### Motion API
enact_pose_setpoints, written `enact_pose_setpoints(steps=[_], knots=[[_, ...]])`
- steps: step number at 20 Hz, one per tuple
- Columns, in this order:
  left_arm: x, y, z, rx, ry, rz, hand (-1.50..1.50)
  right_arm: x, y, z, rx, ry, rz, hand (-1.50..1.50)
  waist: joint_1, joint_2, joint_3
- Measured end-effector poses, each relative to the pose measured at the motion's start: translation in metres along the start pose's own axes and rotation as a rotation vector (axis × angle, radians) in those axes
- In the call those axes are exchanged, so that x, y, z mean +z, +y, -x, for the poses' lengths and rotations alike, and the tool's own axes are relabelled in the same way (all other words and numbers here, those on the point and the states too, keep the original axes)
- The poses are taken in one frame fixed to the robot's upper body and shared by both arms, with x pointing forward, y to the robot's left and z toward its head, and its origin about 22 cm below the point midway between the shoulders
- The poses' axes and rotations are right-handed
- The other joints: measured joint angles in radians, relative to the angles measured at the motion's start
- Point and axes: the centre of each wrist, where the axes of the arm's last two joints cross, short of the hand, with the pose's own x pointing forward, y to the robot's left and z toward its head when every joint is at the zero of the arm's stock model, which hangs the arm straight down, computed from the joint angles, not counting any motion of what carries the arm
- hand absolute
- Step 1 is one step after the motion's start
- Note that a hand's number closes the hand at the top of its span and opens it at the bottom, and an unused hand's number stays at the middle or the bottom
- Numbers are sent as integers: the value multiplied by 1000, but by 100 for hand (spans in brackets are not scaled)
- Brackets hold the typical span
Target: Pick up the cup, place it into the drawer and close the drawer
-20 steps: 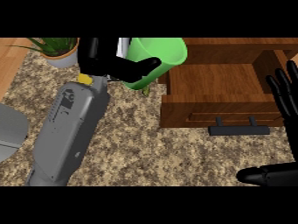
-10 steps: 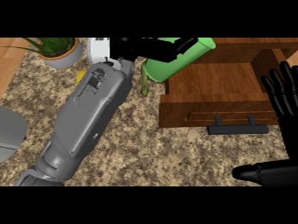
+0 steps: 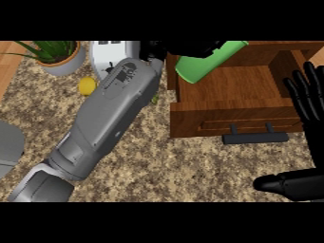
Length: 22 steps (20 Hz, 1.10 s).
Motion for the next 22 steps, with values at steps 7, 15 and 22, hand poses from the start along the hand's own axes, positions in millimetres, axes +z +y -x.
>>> enact_pose_setpoints(steps=[7, 15, 22], knots=[[-1, -9, 15, -57, 48, 23, 150, -2, 1, 3, -10, -12, -9, -150, -21, 5, 0], [2, -14, 26, -155, 83, 51, 150, -5, 3, 2, -27, -17, -35, -150, -51, 11, 1], [5, -18, 31, -272, 108, 63, -150, -9, 6, 1, -38, -33, -53, -150, -68, 15, 1]])
